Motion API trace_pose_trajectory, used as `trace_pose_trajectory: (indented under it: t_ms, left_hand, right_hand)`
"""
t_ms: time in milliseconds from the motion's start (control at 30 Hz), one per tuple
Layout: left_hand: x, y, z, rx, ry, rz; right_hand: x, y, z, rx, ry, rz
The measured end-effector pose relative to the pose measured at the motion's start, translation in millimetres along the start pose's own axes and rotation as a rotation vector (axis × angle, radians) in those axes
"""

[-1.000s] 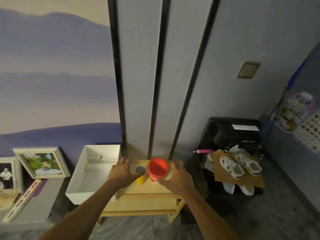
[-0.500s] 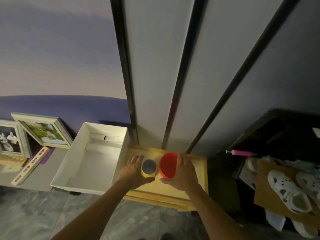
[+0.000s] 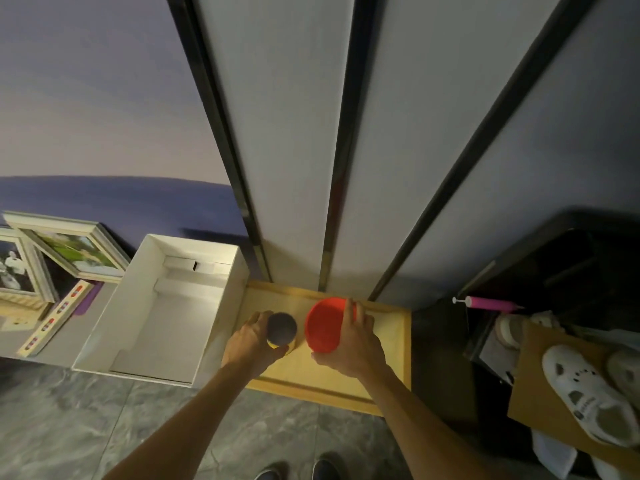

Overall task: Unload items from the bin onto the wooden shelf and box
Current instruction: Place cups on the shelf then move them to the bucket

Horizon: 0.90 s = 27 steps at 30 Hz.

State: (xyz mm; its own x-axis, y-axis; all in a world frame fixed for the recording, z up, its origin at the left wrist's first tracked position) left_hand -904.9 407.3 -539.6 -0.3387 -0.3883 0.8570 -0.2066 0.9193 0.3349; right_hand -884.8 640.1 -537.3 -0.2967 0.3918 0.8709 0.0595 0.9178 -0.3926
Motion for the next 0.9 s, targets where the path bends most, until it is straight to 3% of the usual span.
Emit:
trace_pose_trajectory:
  t_ms: [467, 667, 900]
  left_hand:
    - [107, 47, -50, -0.232, 0.104, -0.069]
    - [127, 71, -88, -0.429, 0.058, -0.027]
    - [96, 131, -166, -0.717, -0.077, 0.02]
  right_hand:
    - [100, -24, -69, -0.046, 0.19, 0.028]
    - [119, -33, -153, -0.188, 0.344, 0.126]
    - [116, -16, -291, -0.461, 0.417, 0.18]
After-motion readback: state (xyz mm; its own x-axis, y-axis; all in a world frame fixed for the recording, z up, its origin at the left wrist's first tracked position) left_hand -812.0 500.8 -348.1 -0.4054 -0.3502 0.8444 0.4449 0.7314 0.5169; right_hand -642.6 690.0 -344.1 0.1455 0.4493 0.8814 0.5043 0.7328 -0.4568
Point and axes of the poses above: each hand's wrist, its own z-axis towards the middle knuckle, its own x-axis out of the back of the hand, y = z × x, the point moved 1 cm from there along z, towards the middle knuckle, and after that the axes turned 8 degrees about x, right-handed, at the moved point
